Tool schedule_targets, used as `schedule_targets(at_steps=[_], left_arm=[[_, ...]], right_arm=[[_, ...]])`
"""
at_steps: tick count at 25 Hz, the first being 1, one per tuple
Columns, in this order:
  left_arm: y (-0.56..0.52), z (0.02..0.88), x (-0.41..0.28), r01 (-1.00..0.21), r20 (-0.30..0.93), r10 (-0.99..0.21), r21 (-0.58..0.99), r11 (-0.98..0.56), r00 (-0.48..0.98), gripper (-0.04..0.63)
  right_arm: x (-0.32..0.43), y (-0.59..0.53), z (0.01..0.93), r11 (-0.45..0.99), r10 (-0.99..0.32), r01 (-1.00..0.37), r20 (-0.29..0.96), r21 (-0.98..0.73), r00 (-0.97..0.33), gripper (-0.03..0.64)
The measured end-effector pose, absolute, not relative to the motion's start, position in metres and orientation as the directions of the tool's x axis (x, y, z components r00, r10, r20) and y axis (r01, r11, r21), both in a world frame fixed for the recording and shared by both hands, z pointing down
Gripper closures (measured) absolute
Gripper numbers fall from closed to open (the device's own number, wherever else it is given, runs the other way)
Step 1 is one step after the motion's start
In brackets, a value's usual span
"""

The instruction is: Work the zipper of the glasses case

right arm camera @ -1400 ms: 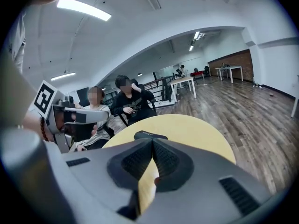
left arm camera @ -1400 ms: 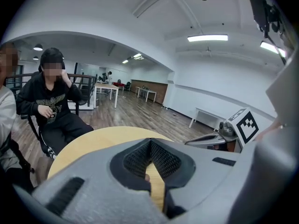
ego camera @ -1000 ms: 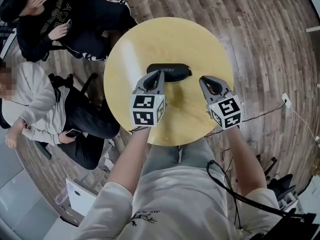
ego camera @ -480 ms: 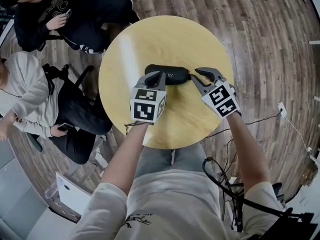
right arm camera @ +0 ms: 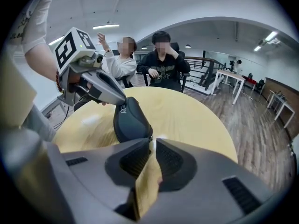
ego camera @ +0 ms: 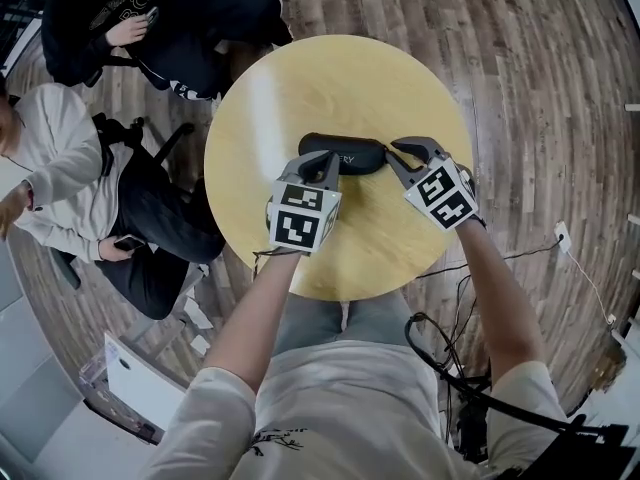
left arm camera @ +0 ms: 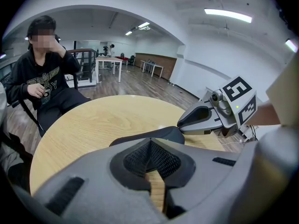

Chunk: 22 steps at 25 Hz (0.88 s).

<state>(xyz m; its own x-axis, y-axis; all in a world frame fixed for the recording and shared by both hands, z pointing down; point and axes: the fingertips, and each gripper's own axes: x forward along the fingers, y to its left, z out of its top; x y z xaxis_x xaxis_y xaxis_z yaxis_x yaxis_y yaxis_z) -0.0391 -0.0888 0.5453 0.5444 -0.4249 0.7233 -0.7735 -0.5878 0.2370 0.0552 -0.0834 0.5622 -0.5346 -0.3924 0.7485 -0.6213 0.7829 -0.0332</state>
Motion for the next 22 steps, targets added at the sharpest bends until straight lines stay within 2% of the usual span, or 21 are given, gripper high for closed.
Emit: schedule_targets(at_steps=[3,7,12,15,17,18,20,22], left_arm=[[-0.09,0.545,-0.039,-0.774,0.727,-0.419,0.241,-0.585,0.543,0.589],[-0.094,0.546,-0.032,-0.756,0.76,-0.384,0.209,-0.621,0.525,0.589],[-0.092,0.55,-0.029,-0.724,0.79,-0.34,0.18,-0.666,0.51,0.589],[-0.088,0.55,-0.029,-0.72,0.79,-0.326,0.198,-0.666,0.519,0.589],[-0.087,0.55,-0.029,-0.715,0.79,-0.327,0.192,-0.672,0.519,0.589],[-0.087,0.549,-0.029,-0.714,0.79,-0.328,0.189,-0.674,0.518,0.589],[-0.087,0.55,-0.028,-0.716,0.788,-0.331,0.19,-0.672,0.519,0.589],[-0.087,0.551,-0.027,-0.717,0.787,-0.329,0.195,-0.67,0.522,0.589]], right_arm=[[0.054,-0.088,0.565,0.784,-0.372,-0.62,0.768,-0.041,-0.522,0.606],[0.06,-0.096,0.568,0.726,-0.356,-0.675,0.766,-0.134,-0.535,0.612],[0.055,-0.098,0.565,0.783,-0.34,-0.619,0.795,-0.057,-0.502,0.612],[0.058,-0.098,0.562,0.758,-0.312,-0.641,0.795,-0.123,-0.521,0.614],[0.062,-0.099,0.562,0.657,-0.281,-0.698,0.766,-0.286,-0.578,0.614],[0.063,-0.101,0.563,0.562,-0.268,-0.72,0.734,-0.407,-0.625,0.614],[0.066,-0.105,0.565,0.338,-0.263,-0.693,0.643,-0.636,-0.719,0.614],[0.068,-0.105,0.567,0.238,-0.268,-0.643,0.587,-0.728,-0.764,0.612]])
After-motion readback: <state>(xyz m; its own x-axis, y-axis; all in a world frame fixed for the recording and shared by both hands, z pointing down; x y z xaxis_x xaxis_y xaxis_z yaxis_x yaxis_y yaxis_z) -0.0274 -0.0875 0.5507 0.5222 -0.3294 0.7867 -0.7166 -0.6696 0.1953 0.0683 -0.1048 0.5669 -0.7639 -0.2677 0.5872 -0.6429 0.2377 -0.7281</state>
